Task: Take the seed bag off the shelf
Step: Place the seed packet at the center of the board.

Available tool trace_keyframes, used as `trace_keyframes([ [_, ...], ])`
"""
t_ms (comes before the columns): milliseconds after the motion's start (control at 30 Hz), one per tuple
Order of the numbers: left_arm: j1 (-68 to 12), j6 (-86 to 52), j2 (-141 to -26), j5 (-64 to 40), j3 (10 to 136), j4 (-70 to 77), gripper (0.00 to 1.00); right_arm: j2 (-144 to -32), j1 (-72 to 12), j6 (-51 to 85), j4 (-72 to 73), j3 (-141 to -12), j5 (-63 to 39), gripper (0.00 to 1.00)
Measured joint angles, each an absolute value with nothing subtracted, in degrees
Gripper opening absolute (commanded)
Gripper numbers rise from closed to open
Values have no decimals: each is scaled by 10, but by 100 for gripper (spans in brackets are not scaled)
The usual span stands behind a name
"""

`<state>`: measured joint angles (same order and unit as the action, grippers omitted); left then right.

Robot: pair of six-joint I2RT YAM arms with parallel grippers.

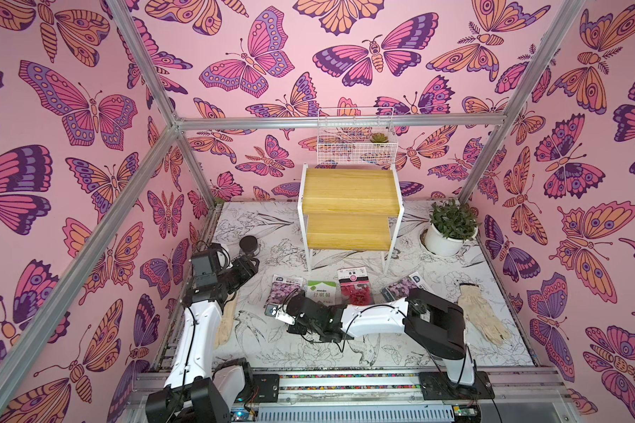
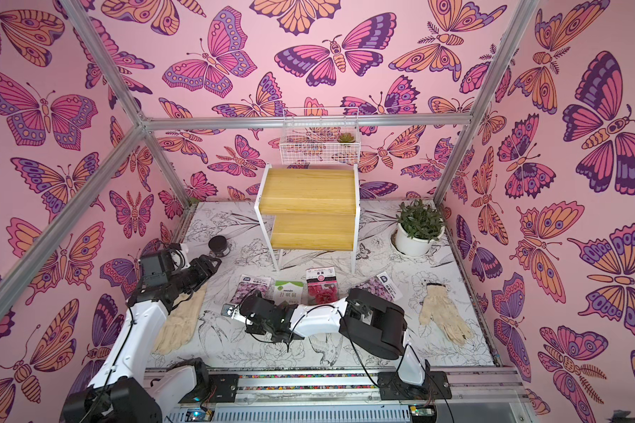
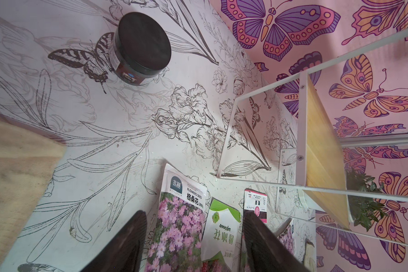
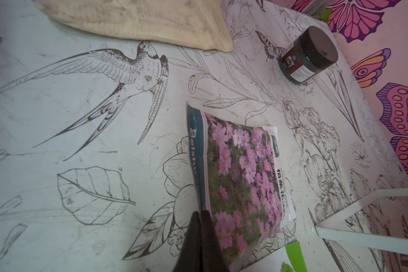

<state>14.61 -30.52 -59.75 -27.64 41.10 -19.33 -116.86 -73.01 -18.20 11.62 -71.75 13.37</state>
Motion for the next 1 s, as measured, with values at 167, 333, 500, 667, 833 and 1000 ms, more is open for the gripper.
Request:
trace_keyframes([
  [167,146,-305,-597,-277,411,-193,68,-1185,-734,-178,117,-717,124,11],
  [333,146,-305,-597,-281,411,-193,68,-1201,-734,-168,117,-717,120,36],
  [500,146,-306,-598,-284,411,-193,68,-1202,-734,-164,121,-717,114,57],
  [667,146,-308,-601,-284,407,-188,68,-1194,-735,-163,122,-717,90,94],
  [833,146,-310,-607,-284,405,-184,70,-1134,-739,-162,123,-705,77,99],
  [1000,146,-312,-607,-285,405,-180,72,-1060,-740,-162,126,-697,79,99],
])
